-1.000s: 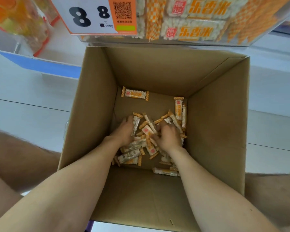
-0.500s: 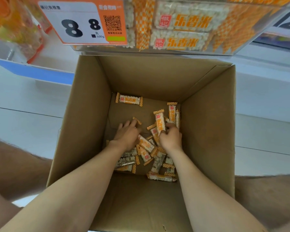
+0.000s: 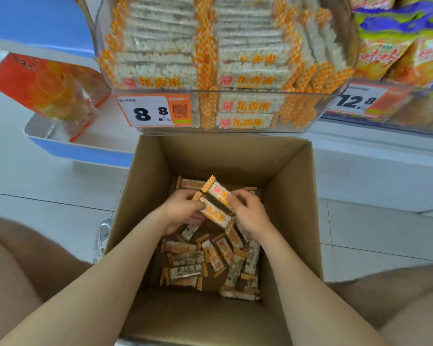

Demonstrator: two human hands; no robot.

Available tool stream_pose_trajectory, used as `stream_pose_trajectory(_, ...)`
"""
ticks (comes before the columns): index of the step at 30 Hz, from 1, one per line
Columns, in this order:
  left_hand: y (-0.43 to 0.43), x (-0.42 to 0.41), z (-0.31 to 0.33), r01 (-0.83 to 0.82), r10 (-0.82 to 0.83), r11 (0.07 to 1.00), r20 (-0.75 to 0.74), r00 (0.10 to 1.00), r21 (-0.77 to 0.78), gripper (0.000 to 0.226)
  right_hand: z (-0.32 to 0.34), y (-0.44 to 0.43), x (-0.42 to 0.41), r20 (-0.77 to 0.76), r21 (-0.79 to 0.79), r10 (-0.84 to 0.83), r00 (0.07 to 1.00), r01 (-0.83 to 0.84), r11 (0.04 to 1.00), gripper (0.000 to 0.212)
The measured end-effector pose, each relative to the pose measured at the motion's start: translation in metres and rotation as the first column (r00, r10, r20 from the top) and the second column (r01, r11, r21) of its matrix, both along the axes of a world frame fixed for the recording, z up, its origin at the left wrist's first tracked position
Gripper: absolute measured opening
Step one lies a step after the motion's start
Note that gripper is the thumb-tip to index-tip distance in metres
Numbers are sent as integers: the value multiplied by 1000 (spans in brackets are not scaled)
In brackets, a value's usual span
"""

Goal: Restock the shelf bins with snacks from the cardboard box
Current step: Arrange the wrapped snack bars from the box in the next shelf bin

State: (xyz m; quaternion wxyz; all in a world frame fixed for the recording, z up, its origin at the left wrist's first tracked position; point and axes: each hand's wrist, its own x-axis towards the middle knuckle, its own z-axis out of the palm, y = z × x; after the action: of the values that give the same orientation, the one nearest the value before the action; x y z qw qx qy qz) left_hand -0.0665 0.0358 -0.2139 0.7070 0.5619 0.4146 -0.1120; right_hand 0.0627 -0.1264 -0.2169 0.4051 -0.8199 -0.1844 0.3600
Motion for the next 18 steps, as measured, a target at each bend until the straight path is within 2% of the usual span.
stream_pose_trajectory(3,6,2,54,-70,76,996,109,991,-64,29,33,7,-2,83,49,94,992,-98,994,21)
stream_pose_trajectory(7,17,-9,118,-32,30,999,189,981,7,44,75,10,-6,171,104,163,972,-183,978,22)
stream_pose_trajectory(9,20,-18,149,58,-92,985,210,973,160,39,97,13,-11,235,155,182,955,-221,963,20)
stream_pose_trajectory(12,24,-26,191,99,-225,881,224,948,463,26,131,18,-27,345,273,167,923,-270,923,16)
stream_pose_trajectory(15,28,-31,230,40,-251,835,315,915,549,19,160,18,-57,427,472,-3,904,-220,854,13)
stream_pose_trajectory(18,31,-33,265,-21,-314,777,417,853,629,19,189,23,-84,459,579,-109,882,-204,789,21)
